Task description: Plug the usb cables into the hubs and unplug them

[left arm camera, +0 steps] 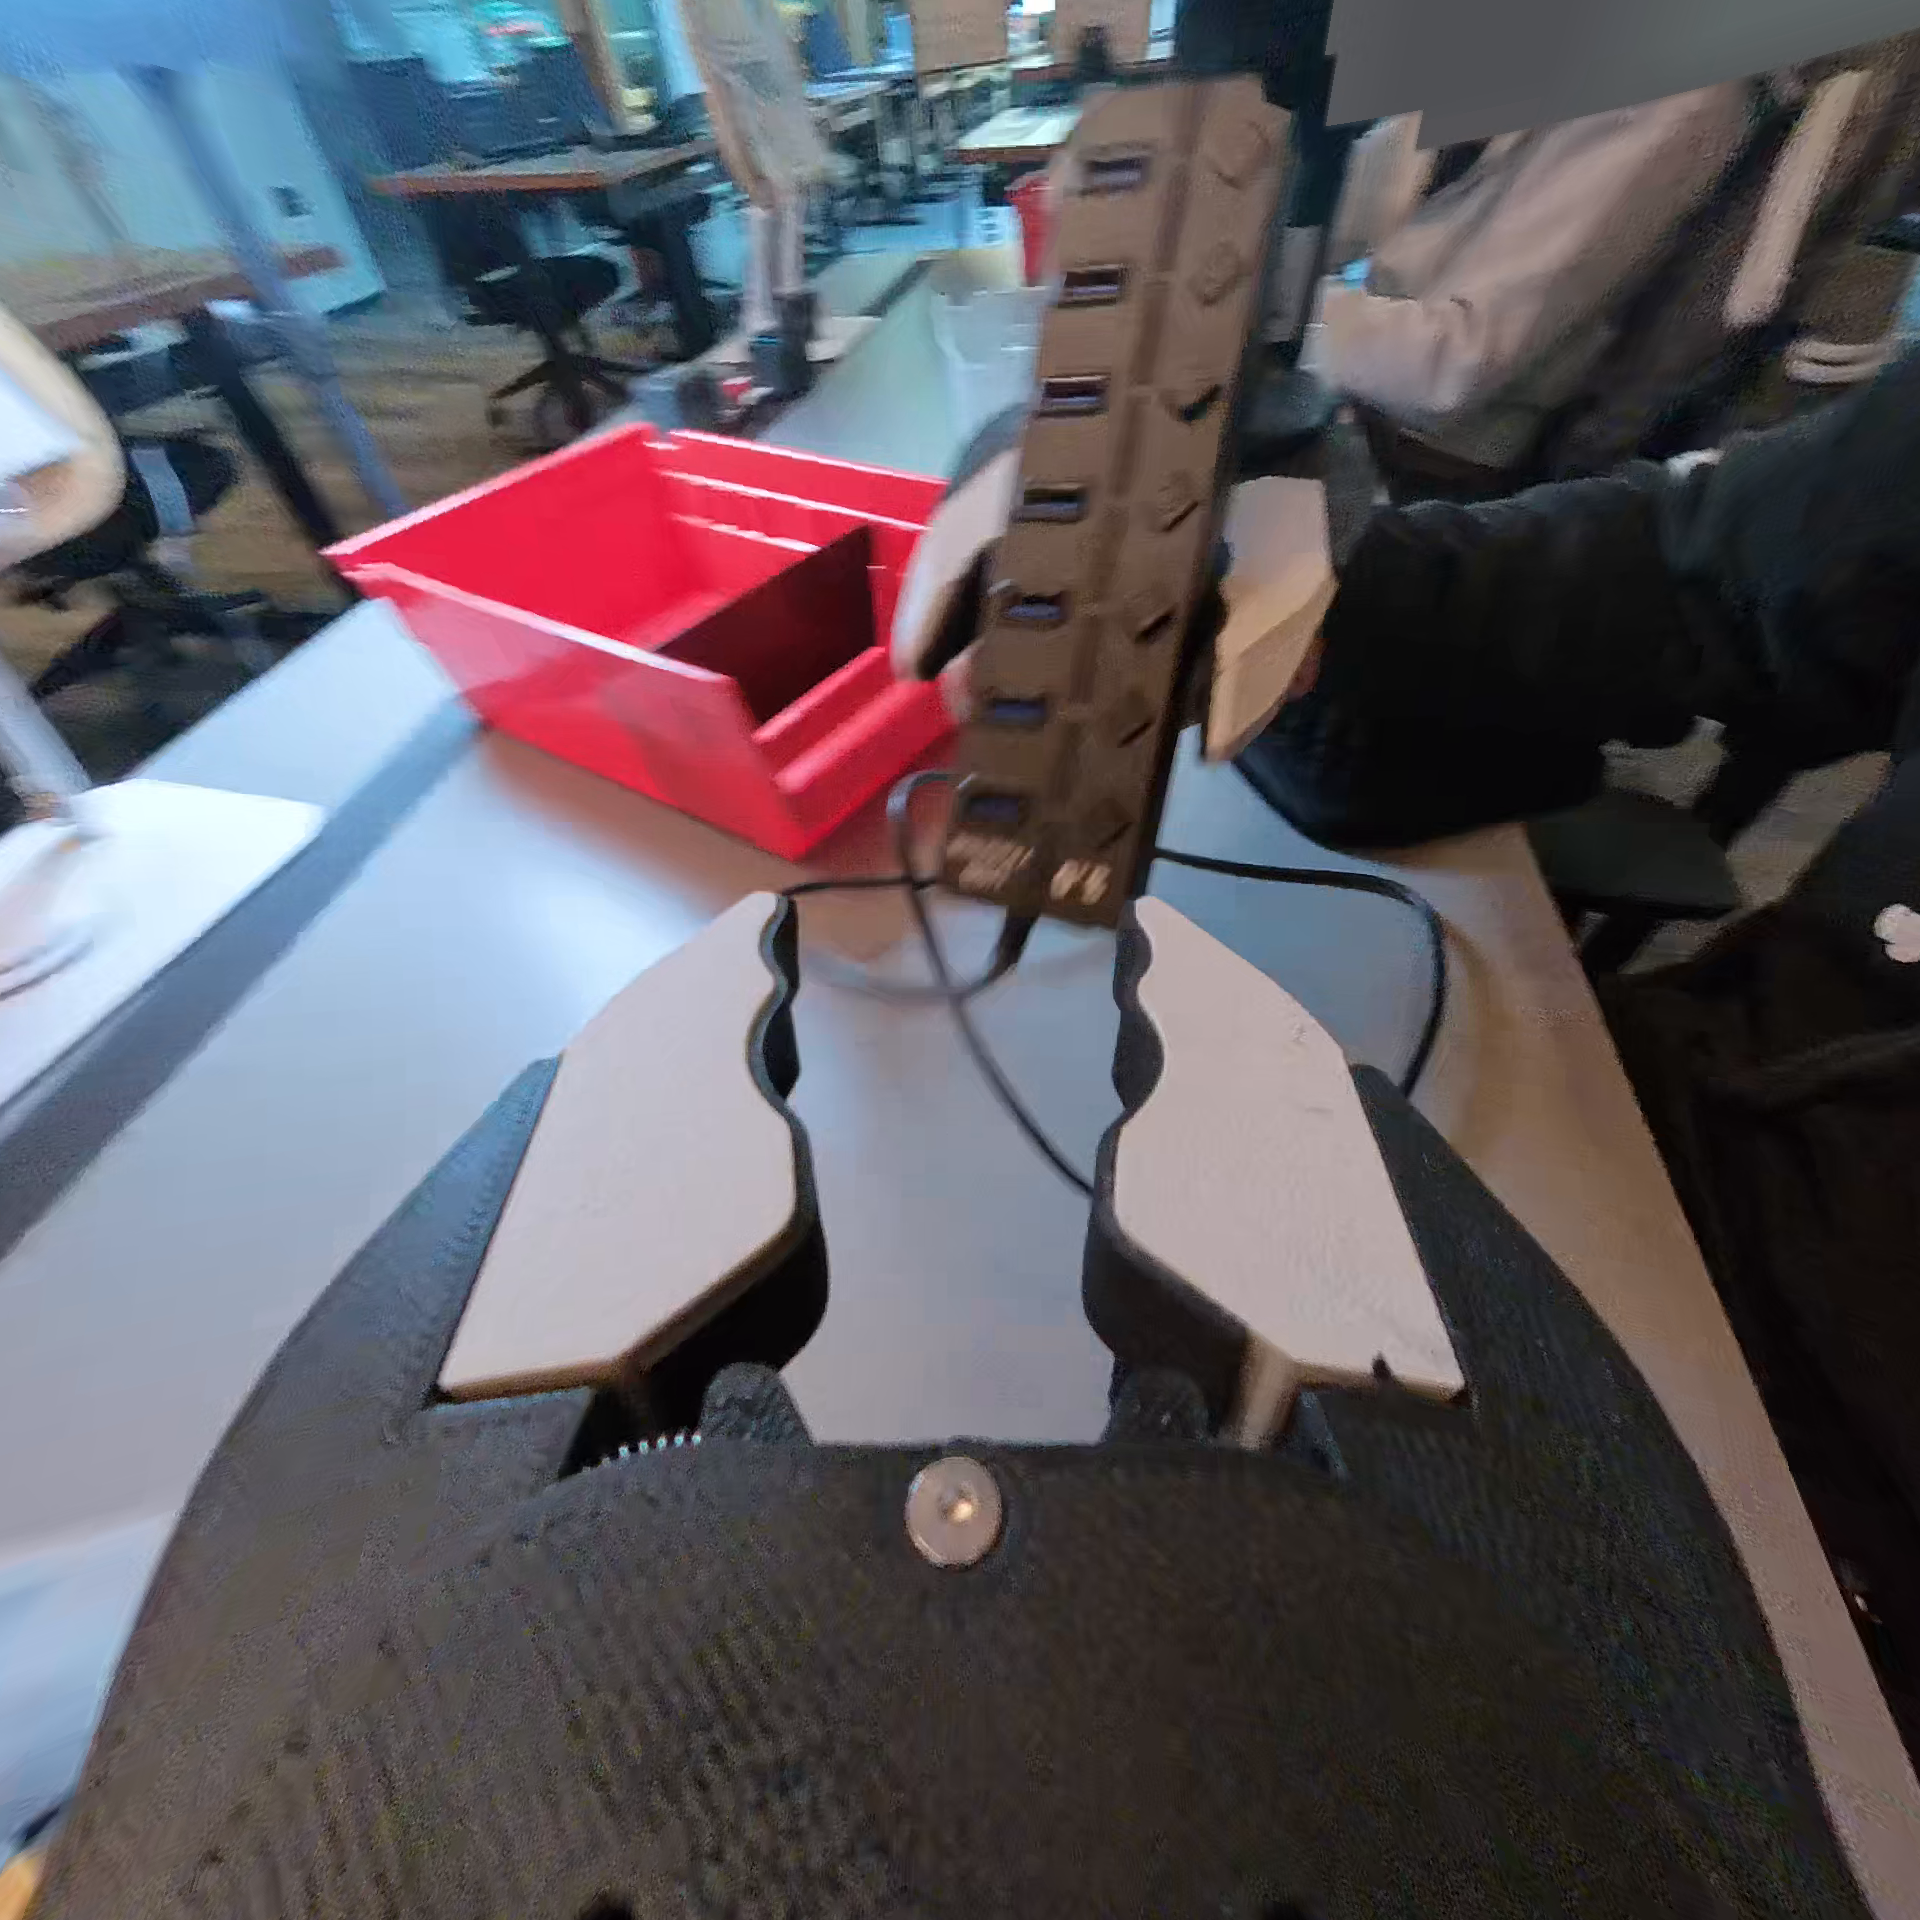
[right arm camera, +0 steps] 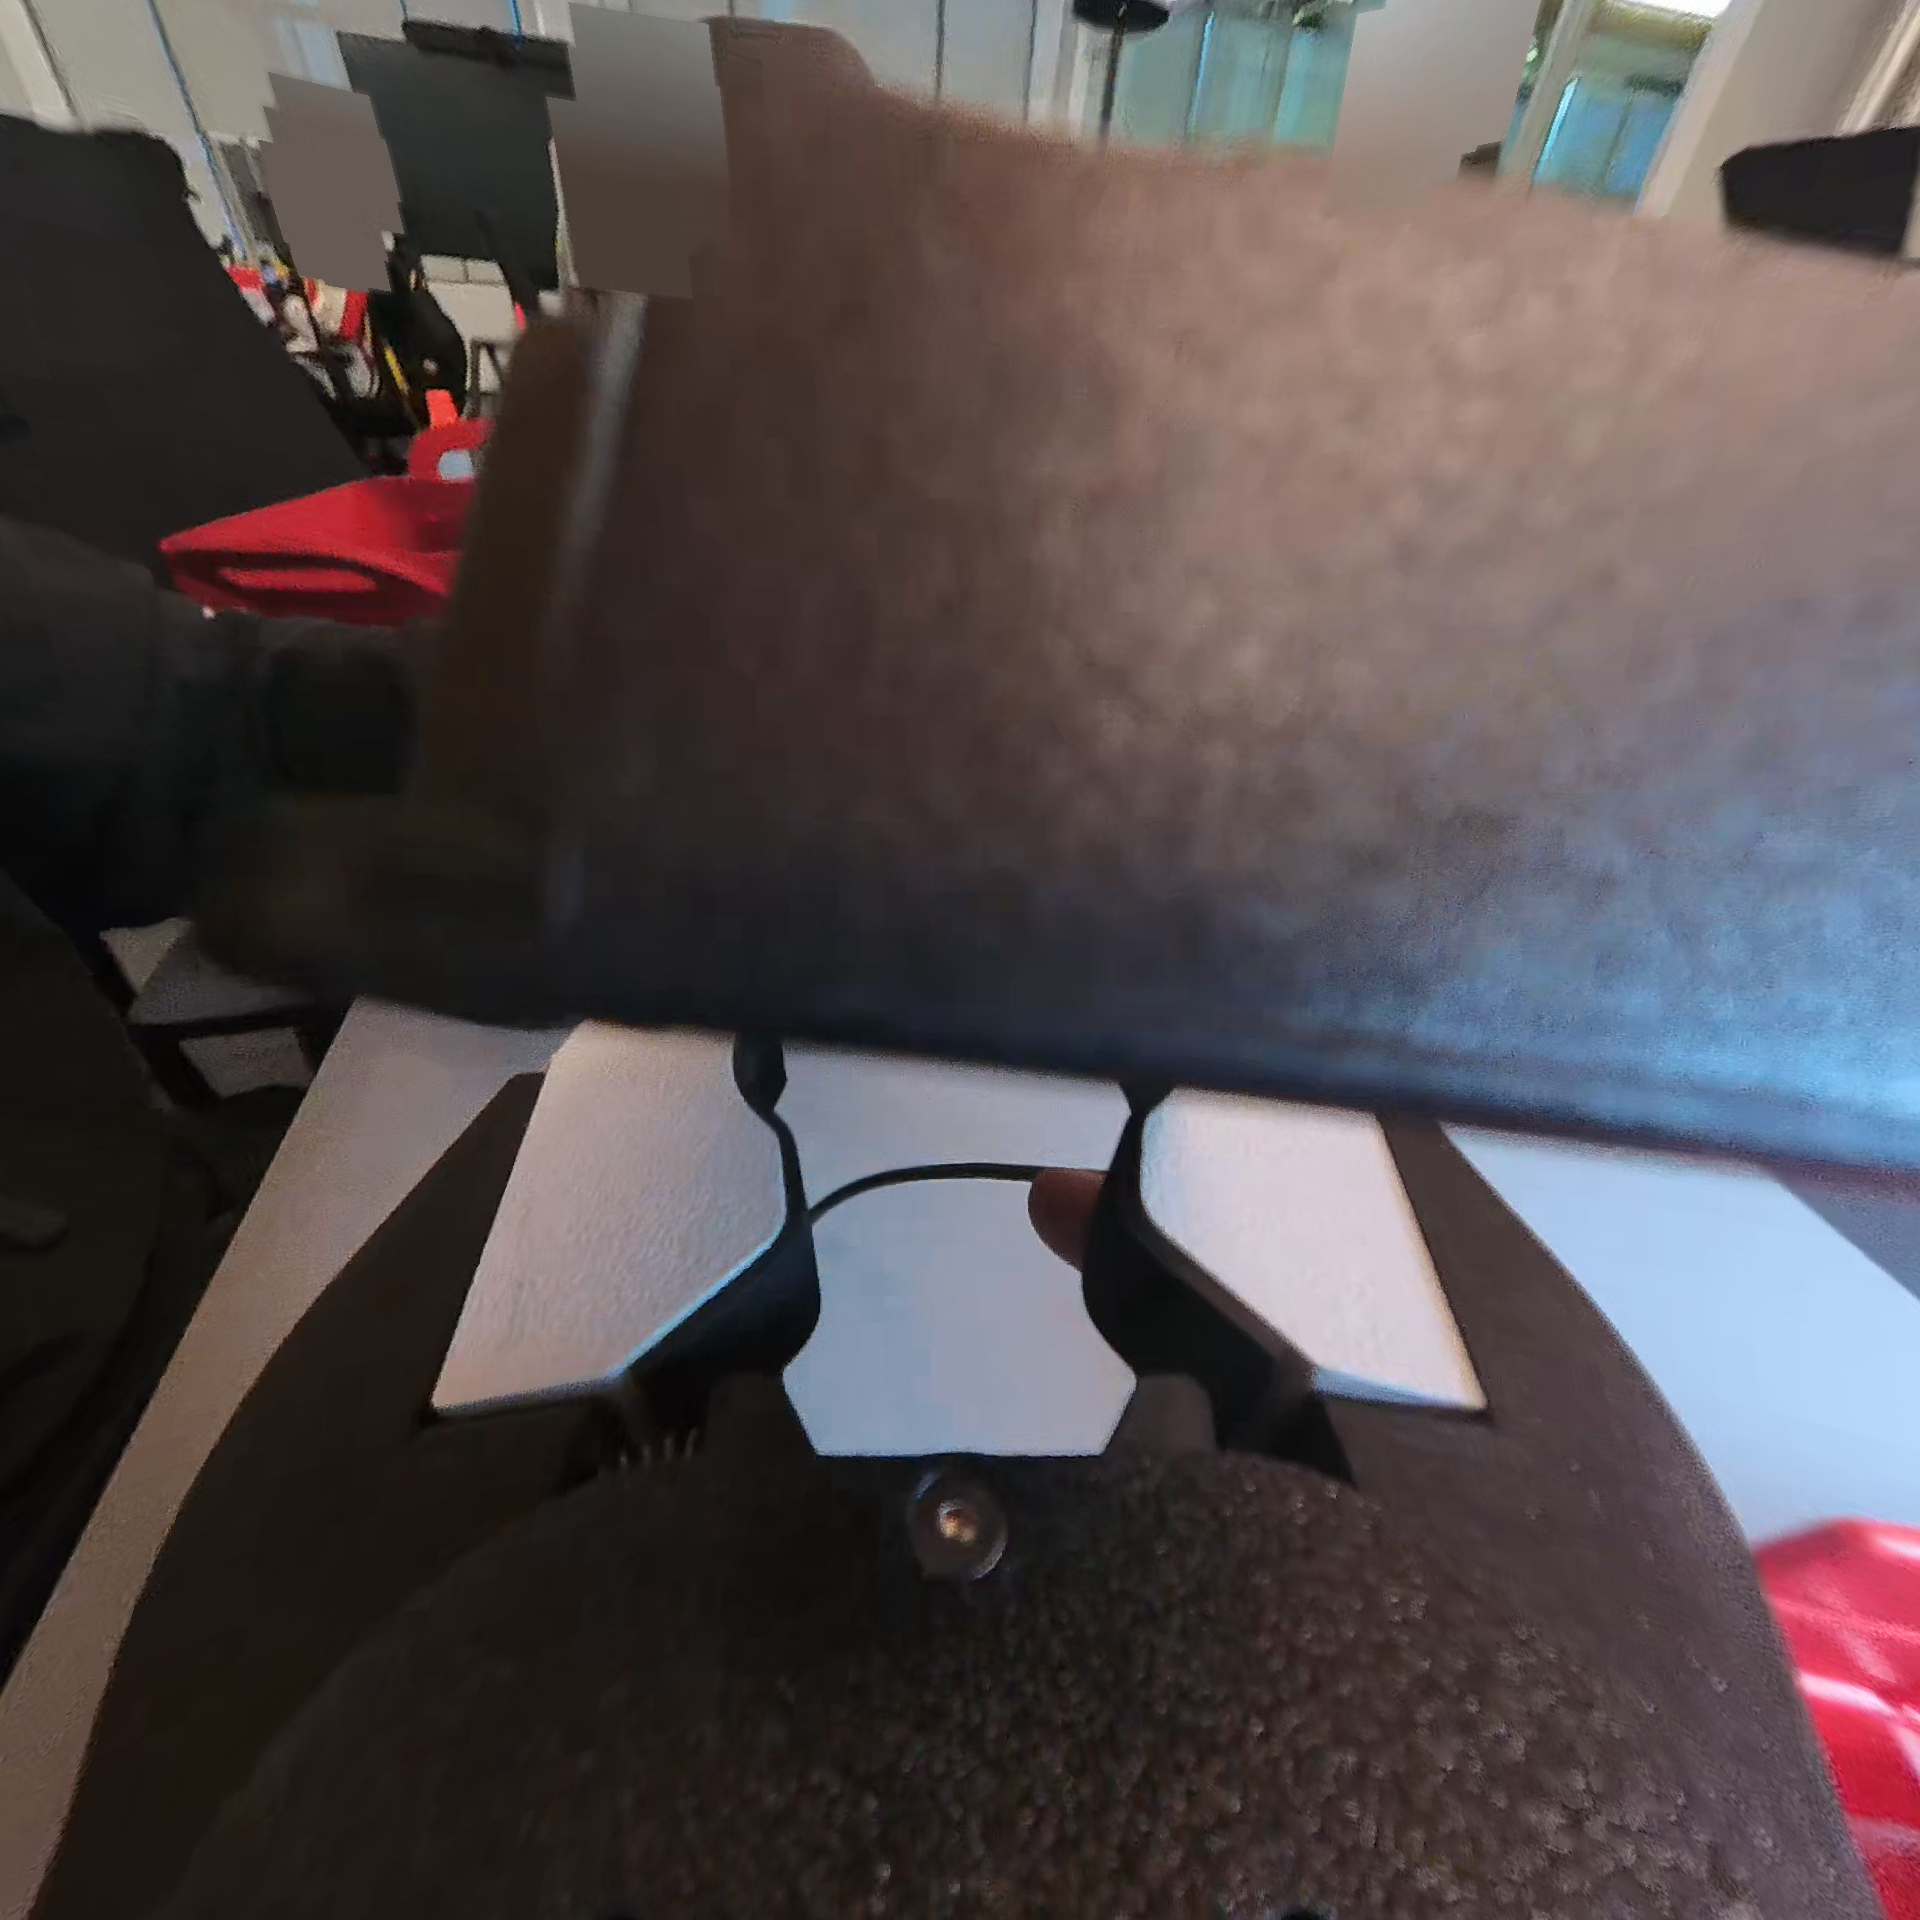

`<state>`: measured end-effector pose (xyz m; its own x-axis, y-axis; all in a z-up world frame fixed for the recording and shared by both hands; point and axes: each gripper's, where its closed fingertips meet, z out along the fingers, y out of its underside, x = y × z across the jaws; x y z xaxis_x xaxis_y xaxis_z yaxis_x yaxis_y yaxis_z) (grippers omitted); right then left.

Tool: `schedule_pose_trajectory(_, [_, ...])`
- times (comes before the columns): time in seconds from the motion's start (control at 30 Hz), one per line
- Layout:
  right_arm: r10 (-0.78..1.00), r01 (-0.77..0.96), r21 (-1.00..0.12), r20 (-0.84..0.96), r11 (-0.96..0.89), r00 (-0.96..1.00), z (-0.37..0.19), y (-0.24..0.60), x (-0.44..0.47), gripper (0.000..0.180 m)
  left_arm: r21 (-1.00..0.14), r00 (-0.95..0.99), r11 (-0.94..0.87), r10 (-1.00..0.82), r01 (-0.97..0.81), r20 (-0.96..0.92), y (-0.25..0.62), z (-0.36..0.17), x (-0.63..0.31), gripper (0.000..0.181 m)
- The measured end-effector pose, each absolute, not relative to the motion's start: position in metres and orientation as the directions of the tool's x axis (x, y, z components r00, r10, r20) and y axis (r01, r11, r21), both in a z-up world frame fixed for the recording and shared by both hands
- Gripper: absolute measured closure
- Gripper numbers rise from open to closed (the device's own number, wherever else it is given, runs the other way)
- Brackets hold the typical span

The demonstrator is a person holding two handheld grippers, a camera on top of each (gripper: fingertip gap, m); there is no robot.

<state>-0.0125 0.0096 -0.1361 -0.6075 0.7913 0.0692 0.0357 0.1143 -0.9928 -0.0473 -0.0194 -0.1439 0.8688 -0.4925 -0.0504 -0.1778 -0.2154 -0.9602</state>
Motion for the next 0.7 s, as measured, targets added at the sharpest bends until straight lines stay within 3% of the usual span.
schedule_pose_trajectory(0.1, [0.83, 0.036, -0.996, 0.052, 0.086, -0.555, -0.133, 0.037, -0.007, 0.116, -0.929, 0.944, -0.325, -0.323, -0.177, -0.067, -0.041, -0.125, -0.12, 0.13])
schedule_pose_trajectory(0.17, [0.844, 0.051, -0.997, 0.018, 0.053, -0.536, -0.142, 0.049, -0.003, 0.116, -0.849, 0.961, -0.469, -0.234, -0.245, -0.147, -0.059, -0.133, -0.174, 0.137])
schedule_pose_trajectory(0.23, [0.849, 0.075, -0.997, -0.016, 0.028, -0.528, -0.155, 0.056, 0.0, 0.116, -0.663, 0.946, -0.675, -0.231, -0.324, -0.227, -0.085, -0.16, -0.221, 0.14])
schedule_pose_trajectory(0.33, [0.855, 0.088, -0.996, -0.024, 0.026, -0.519, -0.166, 0.062, -0.002, 0.116, -0.252, 0.892, -0.874, -0.336, -0.415, -0.304, -0.131, -0.203, -0.275, 0.144])
schedule_pose_trajectory(0.47, [0.848, 0.086, -0.996, -0.035, 0.012, -0.529, -0.166, 0.061, -0.004, 0.116, 0.216, 0.785, -0.832, -0.554, -0.511, -0.277, -0.173, -0.242, -0.306, 0.141])
schedule_pose_trajectory(0.6, [0.849, 0.102, -0.995, -0.044, 0.011, -0.527, -0.172, 0.062, -0.003, 0.116, 0.39, 0.705, -0.712, -0.683, -0.584, -0.19, -0.175, -0.271, -0.308, 0.142])
schedule_pose_trajectory(0.7, [0.854, 0.104, -0.995, -0.051, 0.004, -0.518, -0.172, 0.066, -0.003, 0.116, 0.461, 0.687, -0.66, -0.714, -0.594, -0.137, -0.18, -0.282, -0.308, 0.165])
